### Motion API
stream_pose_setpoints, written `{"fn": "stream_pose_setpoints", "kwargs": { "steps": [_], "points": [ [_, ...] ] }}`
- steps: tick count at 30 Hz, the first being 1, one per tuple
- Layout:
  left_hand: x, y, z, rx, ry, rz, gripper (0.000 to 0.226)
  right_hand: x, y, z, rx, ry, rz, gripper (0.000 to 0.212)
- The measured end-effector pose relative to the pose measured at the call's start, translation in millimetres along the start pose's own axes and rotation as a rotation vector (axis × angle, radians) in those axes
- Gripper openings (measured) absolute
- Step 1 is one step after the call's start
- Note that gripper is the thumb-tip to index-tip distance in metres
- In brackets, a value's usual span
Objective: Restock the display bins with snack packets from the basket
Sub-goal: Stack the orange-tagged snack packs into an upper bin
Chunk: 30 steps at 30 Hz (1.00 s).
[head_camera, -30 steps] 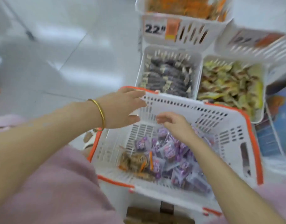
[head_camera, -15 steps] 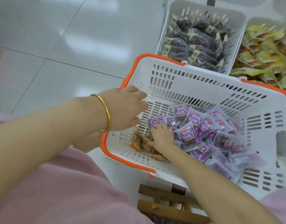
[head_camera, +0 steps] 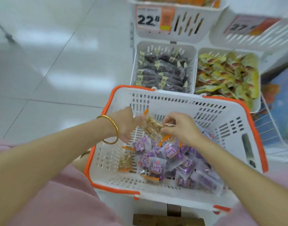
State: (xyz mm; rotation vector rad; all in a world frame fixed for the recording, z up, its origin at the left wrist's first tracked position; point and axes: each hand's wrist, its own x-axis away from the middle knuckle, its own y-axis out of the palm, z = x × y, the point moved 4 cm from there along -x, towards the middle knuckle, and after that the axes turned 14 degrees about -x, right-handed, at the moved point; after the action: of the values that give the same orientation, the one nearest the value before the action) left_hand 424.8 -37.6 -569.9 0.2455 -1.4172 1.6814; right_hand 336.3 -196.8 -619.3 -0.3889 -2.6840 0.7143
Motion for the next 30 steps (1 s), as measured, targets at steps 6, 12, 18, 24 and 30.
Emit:
{"fn": "stream_pose_setpoints", "kwargs": {
  "steps": [6, 12, 18, 24, 30],
  "points": [
    [-9, -6, 72, 0.868, 0.168, -0.096, 0.042, 32, -70, -75, -0.079, -0.185, 0.046, 0.035],
    [-11, -22, 102, 1.010, 0.204, -0.168, 0.045, 42, -133, -70, -0.297, -0.110, 0.105, 0.030],
    [-22, -31, 105, 0.990, 0.239, -0.213, 0.028, 31, -158, -64, -0.388, -0.088, 0.205, 0.021],
    [-28, -30, 107, 0.934, 0.319, -0.196, 0.031, 24, -161, -60, -0.446, -0.067, 0.236, 0.016],
    [-30, -30, 102, 0.763, 0.407, -0.133, 0.031, 26, -163, -62, -0.514, -0.112, 0.222, 0.009]
  ]
}}
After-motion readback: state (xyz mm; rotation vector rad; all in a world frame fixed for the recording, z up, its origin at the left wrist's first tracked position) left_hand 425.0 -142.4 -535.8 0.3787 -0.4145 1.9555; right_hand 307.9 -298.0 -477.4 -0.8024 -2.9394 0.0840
